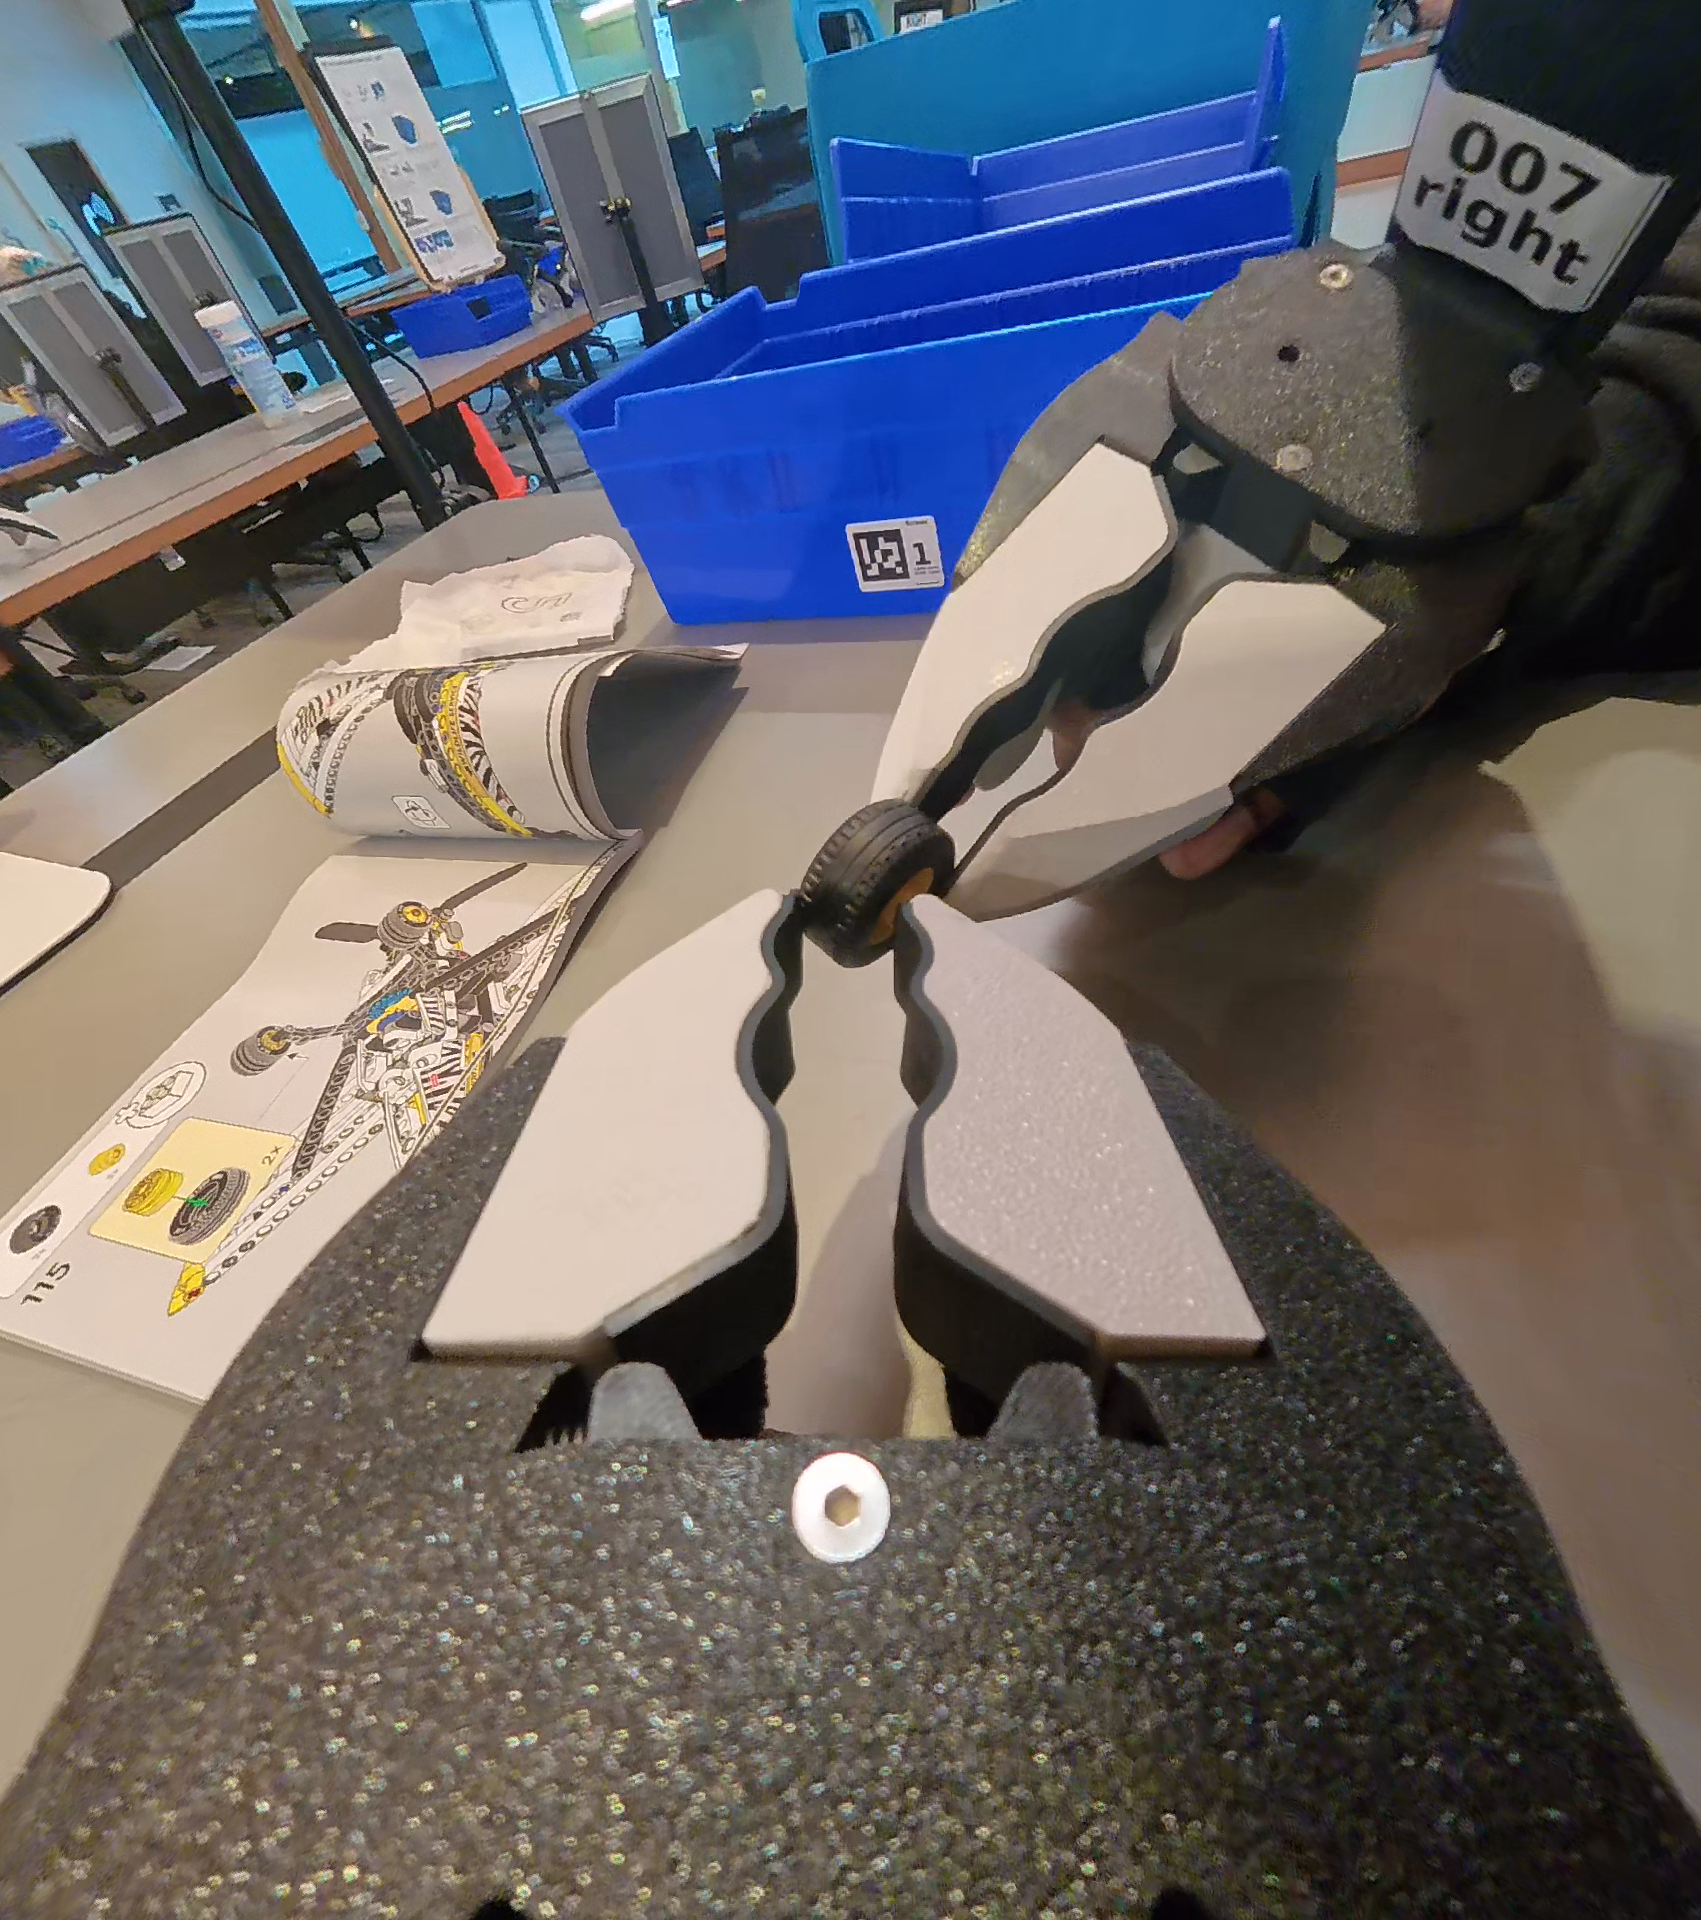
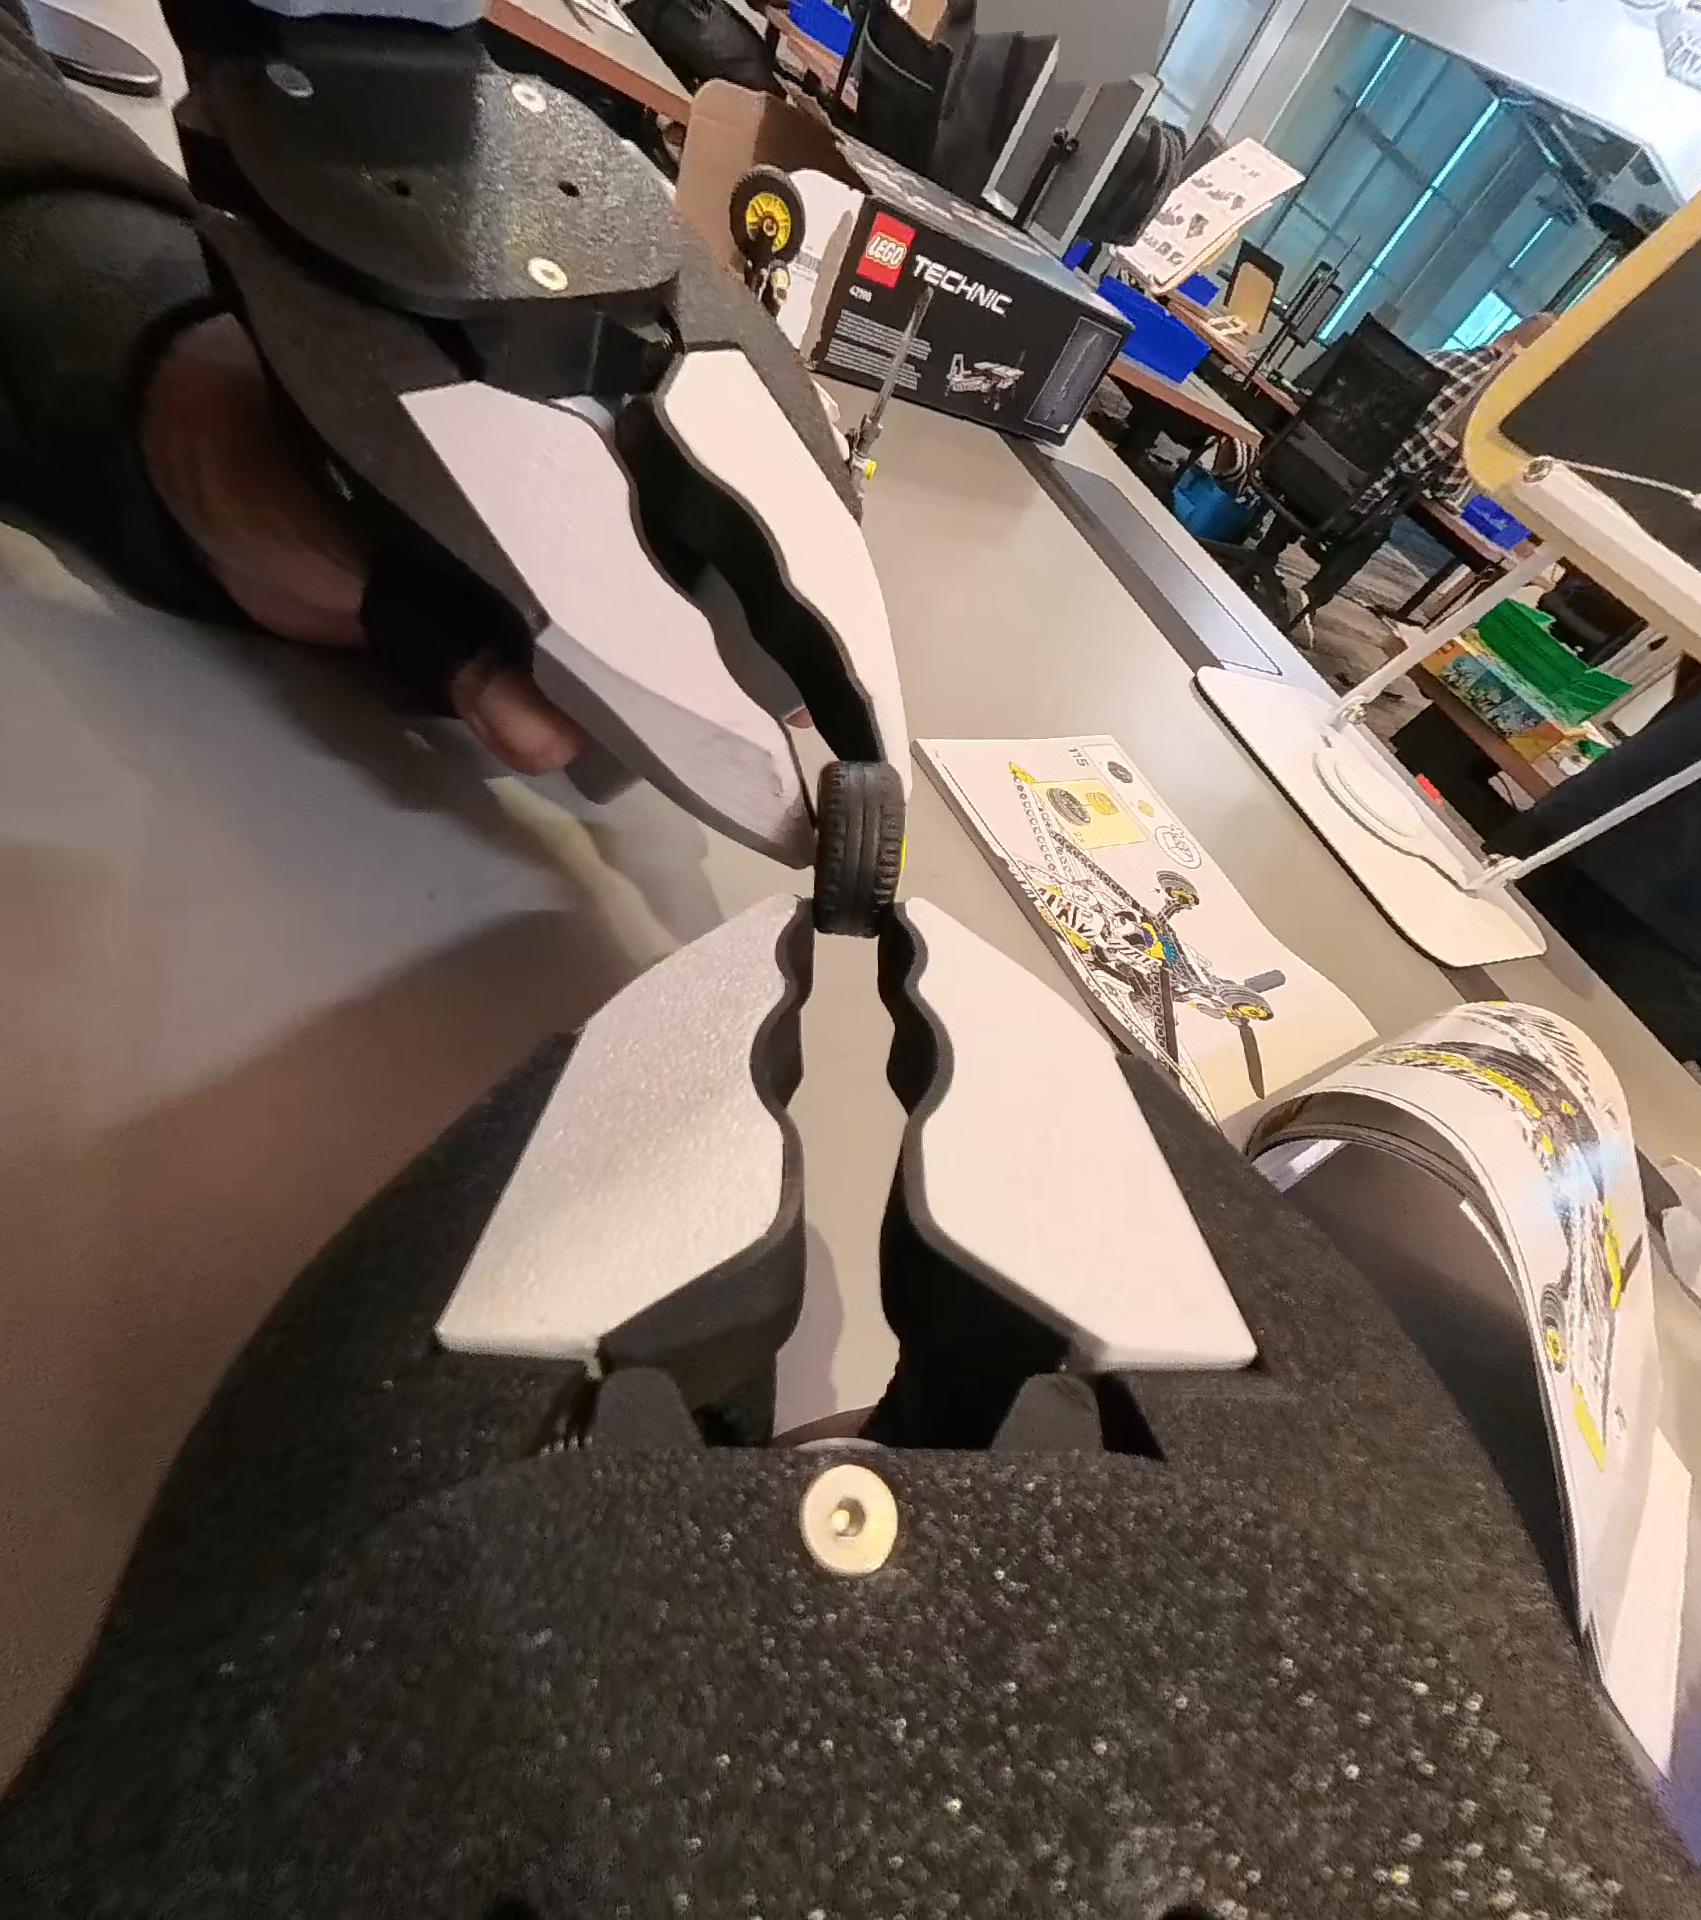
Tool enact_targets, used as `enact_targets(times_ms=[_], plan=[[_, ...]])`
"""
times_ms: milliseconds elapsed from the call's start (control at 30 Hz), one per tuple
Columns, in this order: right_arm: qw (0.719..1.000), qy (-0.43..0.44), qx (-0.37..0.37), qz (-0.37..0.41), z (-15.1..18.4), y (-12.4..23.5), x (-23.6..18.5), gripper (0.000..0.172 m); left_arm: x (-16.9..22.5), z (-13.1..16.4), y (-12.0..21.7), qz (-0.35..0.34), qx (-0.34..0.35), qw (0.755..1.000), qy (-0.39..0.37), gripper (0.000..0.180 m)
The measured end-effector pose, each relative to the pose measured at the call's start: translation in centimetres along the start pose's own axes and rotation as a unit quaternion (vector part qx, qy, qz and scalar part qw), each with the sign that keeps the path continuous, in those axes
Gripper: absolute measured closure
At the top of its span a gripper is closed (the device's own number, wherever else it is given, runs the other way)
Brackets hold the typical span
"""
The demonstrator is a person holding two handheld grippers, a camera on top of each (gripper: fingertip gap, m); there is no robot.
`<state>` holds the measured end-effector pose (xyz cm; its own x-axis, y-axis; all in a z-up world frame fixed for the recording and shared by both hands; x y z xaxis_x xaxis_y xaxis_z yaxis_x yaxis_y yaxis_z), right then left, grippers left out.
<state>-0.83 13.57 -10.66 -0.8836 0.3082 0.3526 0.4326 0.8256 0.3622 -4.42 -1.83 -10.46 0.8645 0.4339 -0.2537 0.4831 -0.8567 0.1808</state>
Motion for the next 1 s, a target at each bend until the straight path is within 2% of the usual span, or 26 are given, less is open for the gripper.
enact_targets(times_ms=[367, 1000], plan=[[0.998, 0.047, -0.027, 0.027, 0.00, -0.25, -0.63, 0.160, -0.01, 0.07, -0.09, 0.005, -0.010, 1.000, 0.001, 0.164], [0.997, 0.045, -0.040, 0.045, 0.14, -0.61, -0.73, 0.160, 0.04, 0.13, -0.23, -0.007, -0.021, 1.000, -0.004, 0.164]])
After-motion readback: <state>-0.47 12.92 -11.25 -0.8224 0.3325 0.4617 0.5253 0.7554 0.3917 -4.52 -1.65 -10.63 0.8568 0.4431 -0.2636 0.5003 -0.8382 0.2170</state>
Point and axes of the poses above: each gripper's, where its closed fingertips meet, y back along the fingers, z out of its underside, x = y × z across the jaws, the point moved 9 cm from there along y, back along the fingers, and after that the axes turned 13 degrees about -z, right-handed, at the moved point
